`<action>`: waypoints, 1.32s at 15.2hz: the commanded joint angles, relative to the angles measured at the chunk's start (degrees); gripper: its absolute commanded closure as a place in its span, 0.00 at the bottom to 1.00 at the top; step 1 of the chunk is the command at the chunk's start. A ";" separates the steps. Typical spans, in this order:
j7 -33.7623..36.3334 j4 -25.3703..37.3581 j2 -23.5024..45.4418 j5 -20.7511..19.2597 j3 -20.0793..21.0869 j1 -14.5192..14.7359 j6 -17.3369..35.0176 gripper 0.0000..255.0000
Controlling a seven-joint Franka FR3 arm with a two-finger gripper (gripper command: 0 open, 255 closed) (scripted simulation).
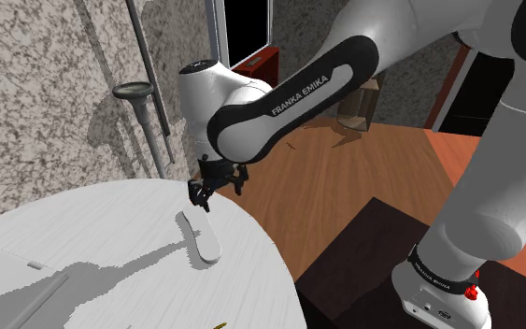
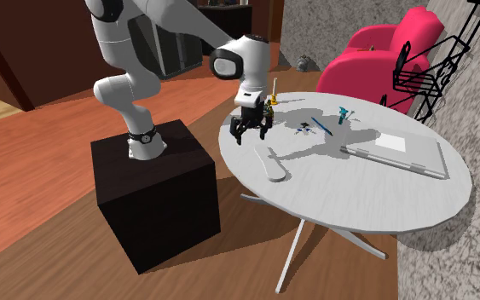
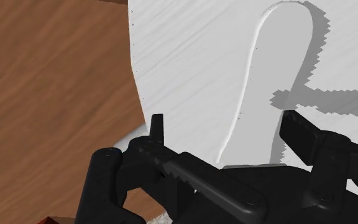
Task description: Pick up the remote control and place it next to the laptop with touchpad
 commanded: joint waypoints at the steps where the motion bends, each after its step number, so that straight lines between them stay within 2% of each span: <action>1: 4.16 3.05 5.06 -3.14 0.13 1.27 0.95 0.00; 6: 11.66 11.91 16.08 -9.01 -1.51 5.91 1.12 0.00; 14: 13.29 10.44 19.55 -11.58 -2.99 6.93 5.58 0.00; 20: 13.29 10.44 19.55 -11.58 -2.99 6.93 5.58 0.00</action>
